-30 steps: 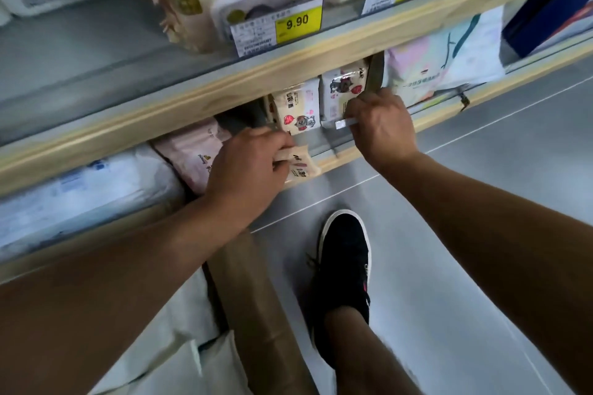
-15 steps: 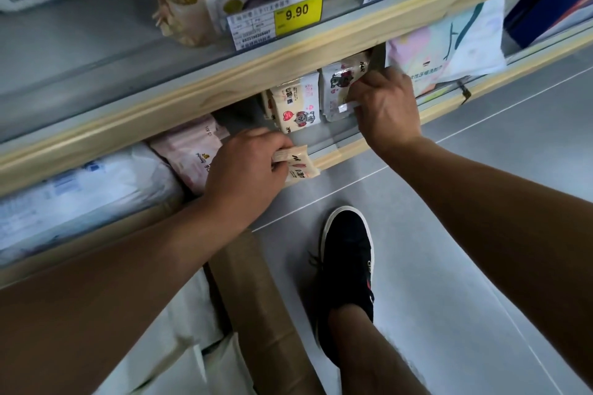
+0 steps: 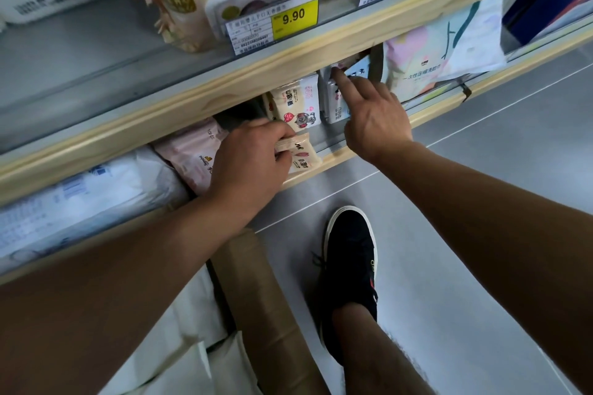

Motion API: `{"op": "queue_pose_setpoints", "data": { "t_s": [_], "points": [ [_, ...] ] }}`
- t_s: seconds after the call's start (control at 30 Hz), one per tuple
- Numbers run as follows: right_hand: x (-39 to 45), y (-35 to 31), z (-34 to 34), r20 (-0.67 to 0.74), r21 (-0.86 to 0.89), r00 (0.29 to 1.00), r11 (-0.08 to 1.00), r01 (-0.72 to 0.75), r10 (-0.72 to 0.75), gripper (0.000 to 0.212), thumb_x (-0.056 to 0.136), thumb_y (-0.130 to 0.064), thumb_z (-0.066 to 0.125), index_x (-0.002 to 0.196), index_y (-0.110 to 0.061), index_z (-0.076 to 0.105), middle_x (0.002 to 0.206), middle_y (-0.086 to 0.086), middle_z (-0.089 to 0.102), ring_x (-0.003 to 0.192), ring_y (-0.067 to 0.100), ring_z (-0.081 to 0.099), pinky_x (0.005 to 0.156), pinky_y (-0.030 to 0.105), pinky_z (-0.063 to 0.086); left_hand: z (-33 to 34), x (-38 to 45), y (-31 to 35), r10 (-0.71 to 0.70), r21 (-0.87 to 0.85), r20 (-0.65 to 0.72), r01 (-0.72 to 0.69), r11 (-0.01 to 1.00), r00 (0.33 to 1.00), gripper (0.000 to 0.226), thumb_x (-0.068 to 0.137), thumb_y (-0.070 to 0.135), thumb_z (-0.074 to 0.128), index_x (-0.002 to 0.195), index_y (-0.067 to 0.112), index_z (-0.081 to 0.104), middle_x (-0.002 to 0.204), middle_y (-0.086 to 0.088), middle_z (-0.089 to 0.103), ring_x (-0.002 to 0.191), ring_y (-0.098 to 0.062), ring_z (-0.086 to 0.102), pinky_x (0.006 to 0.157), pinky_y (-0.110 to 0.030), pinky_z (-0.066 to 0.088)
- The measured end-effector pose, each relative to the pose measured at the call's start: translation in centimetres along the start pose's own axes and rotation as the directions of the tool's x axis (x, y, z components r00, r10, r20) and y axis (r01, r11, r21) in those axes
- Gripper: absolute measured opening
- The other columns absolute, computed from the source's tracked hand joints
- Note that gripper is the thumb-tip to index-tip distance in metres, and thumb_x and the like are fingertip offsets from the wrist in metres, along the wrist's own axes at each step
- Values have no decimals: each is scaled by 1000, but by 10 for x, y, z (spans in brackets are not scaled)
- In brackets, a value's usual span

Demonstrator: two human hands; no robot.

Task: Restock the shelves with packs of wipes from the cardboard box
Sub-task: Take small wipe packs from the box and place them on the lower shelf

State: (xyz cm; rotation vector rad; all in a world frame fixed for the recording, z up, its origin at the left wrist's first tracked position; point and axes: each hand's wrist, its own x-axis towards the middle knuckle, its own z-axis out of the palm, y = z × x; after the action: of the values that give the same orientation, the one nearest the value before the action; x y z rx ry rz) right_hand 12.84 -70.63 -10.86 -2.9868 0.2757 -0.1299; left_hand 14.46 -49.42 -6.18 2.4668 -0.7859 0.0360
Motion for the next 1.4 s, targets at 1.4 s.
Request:
{"op": "queue_pose_setpoints", "data": {
  "t_s": [1.4],
  "points": [
    [-78, -28, -18, 206, 76, 977, 995, -69, 52, 81, 80, -26, 60, 150, -18, 20, 153, 8, 25, 143, 30, 19, 116, 41, 21, 38, -15, 9, -4, 423, 218, -91, 902, 976, 74, 86, 45, 52, 149, 20, 21, 157, -3, 22, 144, -26, 14, 115, -54, 13]
  ]
}}
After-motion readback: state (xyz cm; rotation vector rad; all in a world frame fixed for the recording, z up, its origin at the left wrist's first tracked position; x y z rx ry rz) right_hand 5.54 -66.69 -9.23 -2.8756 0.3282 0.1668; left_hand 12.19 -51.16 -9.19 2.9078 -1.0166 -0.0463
